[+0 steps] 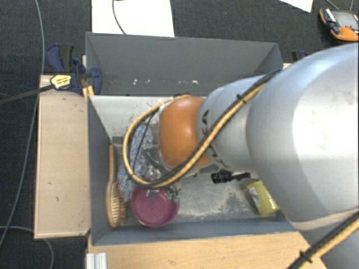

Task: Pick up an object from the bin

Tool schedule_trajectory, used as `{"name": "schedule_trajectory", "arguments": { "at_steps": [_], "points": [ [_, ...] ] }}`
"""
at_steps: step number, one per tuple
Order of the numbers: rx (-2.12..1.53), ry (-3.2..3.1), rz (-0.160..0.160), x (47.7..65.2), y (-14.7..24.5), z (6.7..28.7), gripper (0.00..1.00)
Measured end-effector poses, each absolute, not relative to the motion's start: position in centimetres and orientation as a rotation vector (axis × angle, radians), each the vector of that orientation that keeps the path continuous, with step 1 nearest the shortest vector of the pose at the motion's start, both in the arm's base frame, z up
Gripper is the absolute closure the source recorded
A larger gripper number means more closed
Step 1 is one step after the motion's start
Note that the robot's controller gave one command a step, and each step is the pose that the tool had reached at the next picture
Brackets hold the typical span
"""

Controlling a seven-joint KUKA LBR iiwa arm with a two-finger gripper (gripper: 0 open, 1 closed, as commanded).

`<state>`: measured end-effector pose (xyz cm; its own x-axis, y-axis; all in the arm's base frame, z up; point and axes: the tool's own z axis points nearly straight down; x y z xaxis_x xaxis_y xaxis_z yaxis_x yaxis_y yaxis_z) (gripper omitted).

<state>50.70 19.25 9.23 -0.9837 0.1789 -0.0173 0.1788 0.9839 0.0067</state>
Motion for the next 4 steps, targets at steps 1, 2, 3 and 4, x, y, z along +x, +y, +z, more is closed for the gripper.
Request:
{"name": "schedule_trajectory", "arguments": {
  "at_steps": [1, 2, 3, 4],
  "points": [
    [0.049, 3.101, 0.014, 50.0, 18.2, 10.3, 1.0],
    [0.284, 3.099, 0.016, 52.1, 19.3, 12.3, 1.0],
    [0.243, 3.112, 0.006, 51.3, 18.9, 13.3, 1.0],
    [-0.009, 3.114, 0.007, 56.0, 18.7, 10.3, 1.0]
  ]
}}
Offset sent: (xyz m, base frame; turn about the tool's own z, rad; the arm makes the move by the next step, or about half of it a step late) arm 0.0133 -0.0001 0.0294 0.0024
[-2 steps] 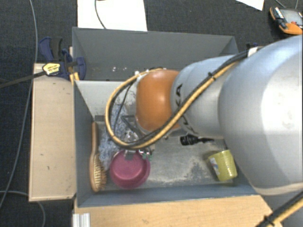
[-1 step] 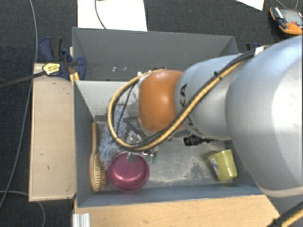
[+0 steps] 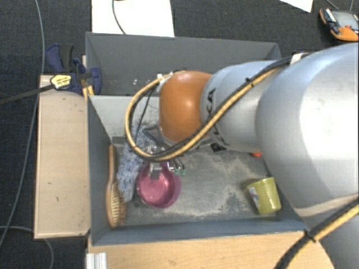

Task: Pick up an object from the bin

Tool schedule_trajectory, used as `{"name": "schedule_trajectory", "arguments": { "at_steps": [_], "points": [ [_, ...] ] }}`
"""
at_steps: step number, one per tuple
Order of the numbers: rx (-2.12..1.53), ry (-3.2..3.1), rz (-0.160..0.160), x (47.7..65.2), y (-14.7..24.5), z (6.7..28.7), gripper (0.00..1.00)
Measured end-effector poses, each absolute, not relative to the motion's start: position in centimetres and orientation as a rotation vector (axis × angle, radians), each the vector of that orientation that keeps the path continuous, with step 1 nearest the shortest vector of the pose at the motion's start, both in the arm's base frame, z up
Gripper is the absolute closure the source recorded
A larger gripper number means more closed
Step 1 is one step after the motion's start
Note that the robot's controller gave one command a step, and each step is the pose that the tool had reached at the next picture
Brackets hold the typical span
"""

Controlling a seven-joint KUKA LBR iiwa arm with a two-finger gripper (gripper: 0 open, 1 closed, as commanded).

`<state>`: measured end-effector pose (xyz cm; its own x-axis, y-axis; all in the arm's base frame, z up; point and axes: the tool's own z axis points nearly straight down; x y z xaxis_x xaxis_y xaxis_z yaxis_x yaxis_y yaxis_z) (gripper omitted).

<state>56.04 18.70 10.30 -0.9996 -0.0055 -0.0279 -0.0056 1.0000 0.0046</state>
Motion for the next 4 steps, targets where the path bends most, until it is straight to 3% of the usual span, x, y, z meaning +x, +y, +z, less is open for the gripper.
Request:
{"name": "schedule_trajectory", "arguments": {
  "at_steps": [1, 2, 3, 4],
  "points": [
    [0.031, 3.121, 0.005, 54.7, 18.6, 18.3, 1.0],
    [-0.056, 3.117, 0.002, 57.1, 18.4, 30.3, 1.0],
    [-0.227, 3.11, 0.003, 55.5, 19.2, 19.9, 1.0],
    [-0.48, 3.066, 0.0, 56.3, 22.9, 22.3, 1.0]
  ]
}}
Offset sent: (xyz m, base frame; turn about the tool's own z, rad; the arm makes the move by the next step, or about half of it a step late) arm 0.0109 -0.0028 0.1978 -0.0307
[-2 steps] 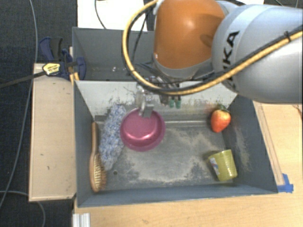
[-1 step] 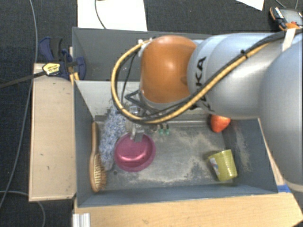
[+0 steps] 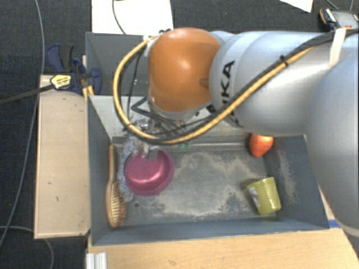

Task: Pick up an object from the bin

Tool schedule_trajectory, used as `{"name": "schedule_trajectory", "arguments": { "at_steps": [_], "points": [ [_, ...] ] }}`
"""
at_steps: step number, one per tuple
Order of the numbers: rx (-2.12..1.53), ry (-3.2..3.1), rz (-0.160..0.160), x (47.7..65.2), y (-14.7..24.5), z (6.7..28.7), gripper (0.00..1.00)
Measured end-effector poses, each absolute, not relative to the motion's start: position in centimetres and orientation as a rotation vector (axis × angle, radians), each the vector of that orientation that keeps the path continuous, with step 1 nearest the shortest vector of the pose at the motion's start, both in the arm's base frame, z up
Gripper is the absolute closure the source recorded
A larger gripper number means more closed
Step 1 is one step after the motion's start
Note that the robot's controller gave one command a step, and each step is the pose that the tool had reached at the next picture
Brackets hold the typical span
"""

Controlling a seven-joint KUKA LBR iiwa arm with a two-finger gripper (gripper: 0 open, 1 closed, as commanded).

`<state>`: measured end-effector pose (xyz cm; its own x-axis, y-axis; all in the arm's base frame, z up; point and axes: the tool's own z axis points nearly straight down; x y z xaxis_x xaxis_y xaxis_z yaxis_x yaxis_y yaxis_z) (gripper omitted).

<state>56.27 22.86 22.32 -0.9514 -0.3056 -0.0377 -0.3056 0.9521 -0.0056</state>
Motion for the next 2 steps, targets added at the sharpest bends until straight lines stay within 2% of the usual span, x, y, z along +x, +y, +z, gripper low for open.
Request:
{"name": "schedule_trajectory", "arguments": {
  "at_steps": [1, 2],
  "points": [
    [-0.453, 3.082, -0.002, 55.8, 23.1, 12.2, 1.0],
    [-0.62, 3.028, 0.004, 51.0, 23.8, 13.6, 1.0]
  ]
}}
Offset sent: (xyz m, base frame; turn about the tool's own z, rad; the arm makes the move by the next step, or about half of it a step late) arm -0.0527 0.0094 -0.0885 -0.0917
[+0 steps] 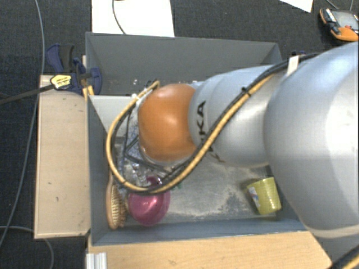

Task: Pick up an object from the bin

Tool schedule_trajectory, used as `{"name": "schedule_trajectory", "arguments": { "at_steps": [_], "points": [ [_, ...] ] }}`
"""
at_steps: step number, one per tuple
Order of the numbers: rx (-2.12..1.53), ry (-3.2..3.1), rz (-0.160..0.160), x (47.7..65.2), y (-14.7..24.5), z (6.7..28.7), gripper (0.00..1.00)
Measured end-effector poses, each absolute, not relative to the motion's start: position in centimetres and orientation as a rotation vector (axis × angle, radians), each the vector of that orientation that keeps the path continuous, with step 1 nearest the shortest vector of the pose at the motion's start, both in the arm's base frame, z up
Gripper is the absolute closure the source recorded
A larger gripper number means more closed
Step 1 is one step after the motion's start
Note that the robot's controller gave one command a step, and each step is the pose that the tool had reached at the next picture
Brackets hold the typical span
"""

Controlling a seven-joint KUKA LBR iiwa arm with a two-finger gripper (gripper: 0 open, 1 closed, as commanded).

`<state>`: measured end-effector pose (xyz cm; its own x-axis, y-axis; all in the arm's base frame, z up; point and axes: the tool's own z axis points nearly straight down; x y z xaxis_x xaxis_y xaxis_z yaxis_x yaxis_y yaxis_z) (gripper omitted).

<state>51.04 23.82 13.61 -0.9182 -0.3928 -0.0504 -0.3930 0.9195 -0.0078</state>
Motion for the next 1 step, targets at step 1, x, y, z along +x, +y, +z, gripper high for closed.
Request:
{"name": "schedule_trajectory", "arguments": {
  "at_steps": [1],
  "points": [
    [-0.527, 3.076, -0.008, 55.22, 22.97, 9.24, 1.0]
  ]
}}
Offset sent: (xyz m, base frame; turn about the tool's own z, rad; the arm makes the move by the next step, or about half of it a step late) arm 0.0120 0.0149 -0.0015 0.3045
